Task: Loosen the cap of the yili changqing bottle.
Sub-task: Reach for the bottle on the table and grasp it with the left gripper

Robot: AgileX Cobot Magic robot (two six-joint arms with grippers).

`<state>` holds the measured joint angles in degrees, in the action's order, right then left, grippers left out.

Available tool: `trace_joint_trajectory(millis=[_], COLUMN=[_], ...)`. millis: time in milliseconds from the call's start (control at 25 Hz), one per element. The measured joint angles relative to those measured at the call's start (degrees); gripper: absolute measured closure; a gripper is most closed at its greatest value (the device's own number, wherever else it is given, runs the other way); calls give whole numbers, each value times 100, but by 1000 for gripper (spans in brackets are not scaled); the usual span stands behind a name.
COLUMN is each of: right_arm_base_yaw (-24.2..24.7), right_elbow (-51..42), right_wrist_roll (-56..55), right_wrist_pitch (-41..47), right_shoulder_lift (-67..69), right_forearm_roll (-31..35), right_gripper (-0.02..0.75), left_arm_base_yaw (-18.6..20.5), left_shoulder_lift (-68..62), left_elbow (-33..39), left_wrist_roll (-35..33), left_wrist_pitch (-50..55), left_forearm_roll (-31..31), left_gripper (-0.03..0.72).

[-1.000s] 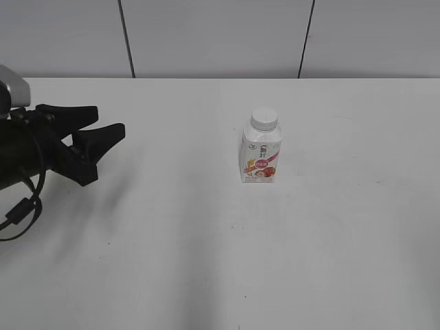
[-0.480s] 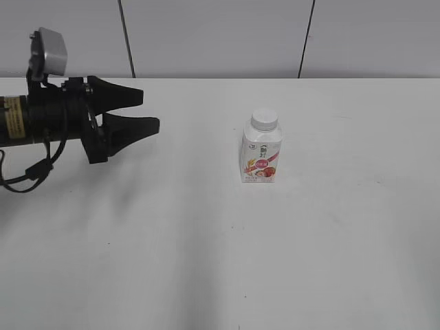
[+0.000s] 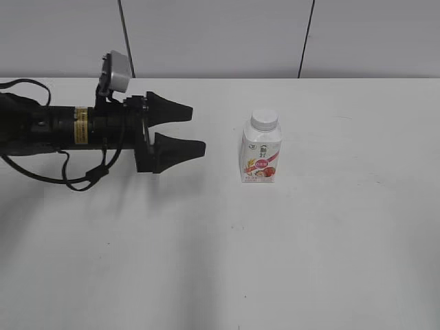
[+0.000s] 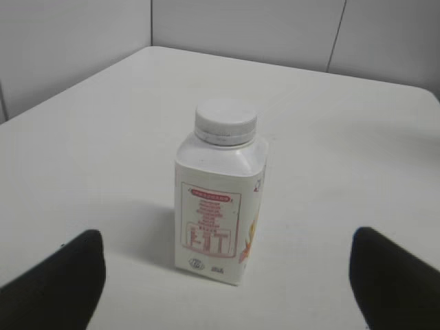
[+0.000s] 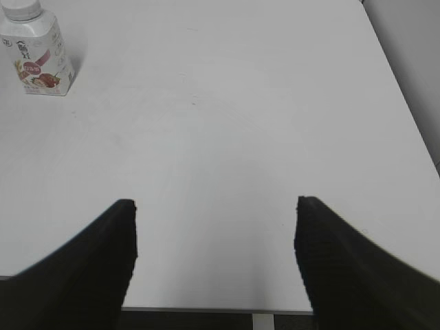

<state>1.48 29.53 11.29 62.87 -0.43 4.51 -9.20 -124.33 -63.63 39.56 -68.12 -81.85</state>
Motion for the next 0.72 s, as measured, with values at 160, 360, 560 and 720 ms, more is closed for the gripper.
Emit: trace_joint_trajectory(millis=[160,360,560,720], right_arm_base_yaw=[0,0,0,0], right_elbow=[0,0,0,0], right_wrist_roll=[0,0,0,0], right_wrist_pitch=[0,0,0,0], right_shoulder_lift=[0,0,0,0], right_forearm_roll=[0,0,0,0], right_gripper=[173,173,173,173], left_arm_base_yaw=[-135,-329,-550,-701], left_shoulder_lift=[-508,-994,-1404,-1663], left_elbow=[-578,-1230,-1801,-2134], left_wrist_roll=[256,574,786,822], left_wrist_pitch=[-56,-72,-71,-79], left_forearm_roll=[-157,-213,-315,-340], left_gripper=[39,54,69,82])
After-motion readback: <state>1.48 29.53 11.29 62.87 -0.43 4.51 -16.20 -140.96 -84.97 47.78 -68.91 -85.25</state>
